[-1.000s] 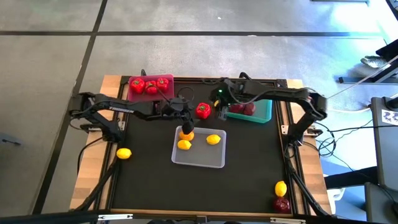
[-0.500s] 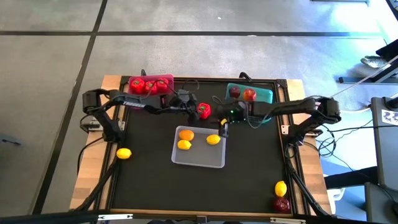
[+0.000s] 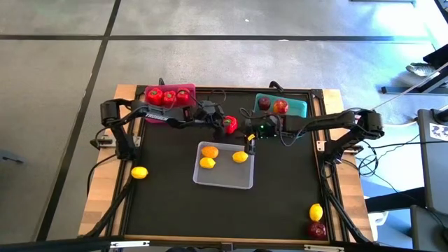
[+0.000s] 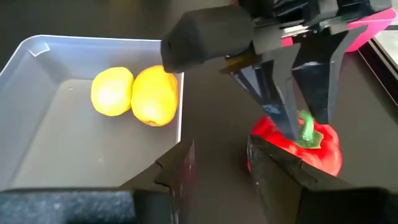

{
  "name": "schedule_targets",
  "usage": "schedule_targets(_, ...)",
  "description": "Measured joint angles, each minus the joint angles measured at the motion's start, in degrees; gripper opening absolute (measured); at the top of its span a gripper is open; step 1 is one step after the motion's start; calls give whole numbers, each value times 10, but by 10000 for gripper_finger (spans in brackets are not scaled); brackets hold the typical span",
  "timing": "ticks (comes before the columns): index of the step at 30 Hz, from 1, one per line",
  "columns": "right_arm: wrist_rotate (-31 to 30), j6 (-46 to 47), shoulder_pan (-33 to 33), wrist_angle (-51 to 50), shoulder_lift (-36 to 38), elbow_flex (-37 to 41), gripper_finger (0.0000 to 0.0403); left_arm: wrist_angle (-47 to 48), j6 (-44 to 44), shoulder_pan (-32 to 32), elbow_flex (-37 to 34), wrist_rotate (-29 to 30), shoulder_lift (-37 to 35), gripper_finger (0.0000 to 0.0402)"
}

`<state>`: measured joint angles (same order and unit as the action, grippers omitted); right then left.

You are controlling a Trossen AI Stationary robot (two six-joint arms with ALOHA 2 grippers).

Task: Sort produce into baskets
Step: Put the bell pepper into the red bin

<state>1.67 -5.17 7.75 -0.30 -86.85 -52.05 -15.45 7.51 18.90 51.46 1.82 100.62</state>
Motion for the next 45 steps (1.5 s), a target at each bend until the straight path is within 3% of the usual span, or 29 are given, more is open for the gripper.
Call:
schedule_targets(13,0,0,0,4,0,0,152,-7,-35,0,-3,4,1,16)
schedule_targets(22,0,0,0,4,0,0,152,-8,-36,-2,-3,5,-9,19)
schedule_targets(29,0,4,0,4,0,0,152,58,-35,-5,-3,13,-114,26)
schedule_targets(37,0,3,2,2,0,1,152,215,-63,4,-3,98,-271,24)
schedule_targets(45,-24,3,2,7,0,1,152,367,-18,53,-7,205,-376,35)
